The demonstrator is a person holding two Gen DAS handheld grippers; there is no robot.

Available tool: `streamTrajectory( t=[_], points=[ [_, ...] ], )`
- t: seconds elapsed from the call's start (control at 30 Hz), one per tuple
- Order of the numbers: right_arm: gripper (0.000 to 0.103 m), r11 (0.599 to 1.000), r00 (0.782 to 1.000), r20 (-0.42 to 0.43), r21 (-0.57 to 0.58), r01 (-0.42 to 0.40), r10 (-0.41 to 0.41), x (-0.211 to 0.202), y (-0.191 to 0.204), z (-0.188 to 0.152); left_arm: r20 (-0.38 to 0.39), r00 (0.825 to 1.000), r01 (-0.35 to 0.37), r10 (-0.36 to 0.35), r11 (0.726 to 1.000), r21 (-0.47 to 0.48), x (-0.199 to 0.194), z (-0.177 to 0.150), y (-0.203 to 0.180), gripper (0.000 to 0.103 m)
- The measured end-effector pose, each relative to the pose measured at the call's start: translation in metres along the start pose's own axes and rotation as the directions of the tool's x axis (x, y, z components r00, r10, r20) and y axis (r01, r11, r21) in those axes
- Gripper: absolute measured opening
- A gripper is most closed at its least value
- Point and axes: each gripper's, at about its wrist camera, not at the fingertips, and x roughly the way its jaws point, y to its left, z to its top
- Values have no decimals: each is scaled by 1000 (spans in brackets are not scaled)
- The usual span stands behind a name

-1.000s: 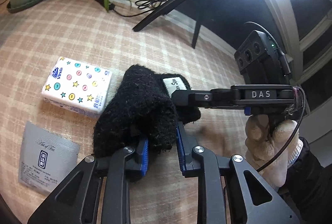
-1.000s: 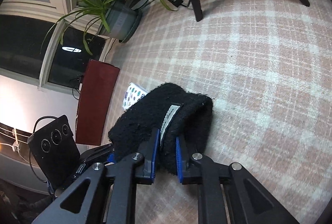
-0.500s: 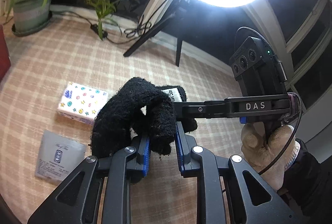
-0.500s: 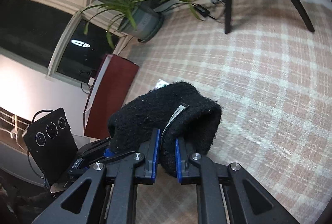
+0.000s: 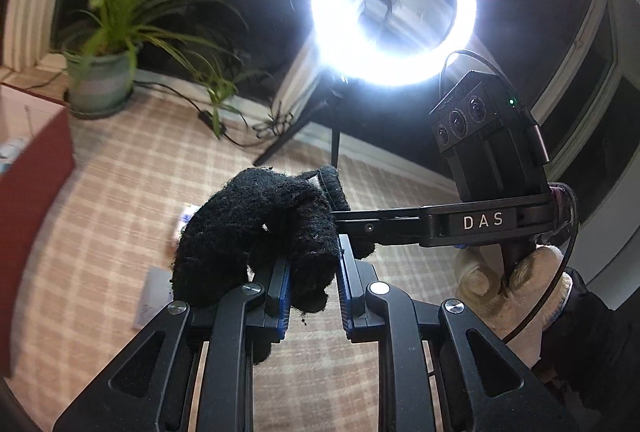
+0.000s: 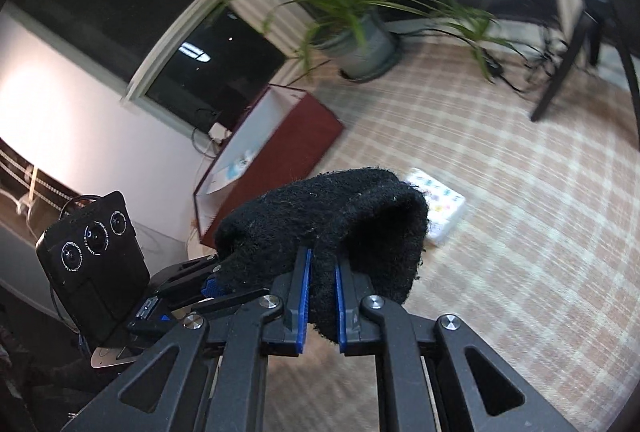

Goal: Organize soft objects
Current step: 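Close the right tool on the black glove's cuff and lift it, then carry the black glove with the right tool over the box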

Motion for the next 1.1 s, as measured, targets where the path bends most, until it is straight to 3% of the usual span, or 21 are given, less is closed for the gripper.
streamTrajectory(
  t=[0.2, 0.57, 1.1],
  points=[
    [10, 998, 1000, -4, -67, -22, 22, 16, 46, 10, 62, 998, -31, 32, 999, -14, -43, 1, 9, 18],
    [10, 982, 998, -42, -181, -58, 51, 75, 132, 32, 143, 983, -103, 113, 992, -71, -113, 1, 62, 18],
    [10, 962, 995, -94, -270, -49, 24, 178, 205, 78, 148, 966, -192, 213, 971, -145, -159, 18, 165, 18]
  ],
)
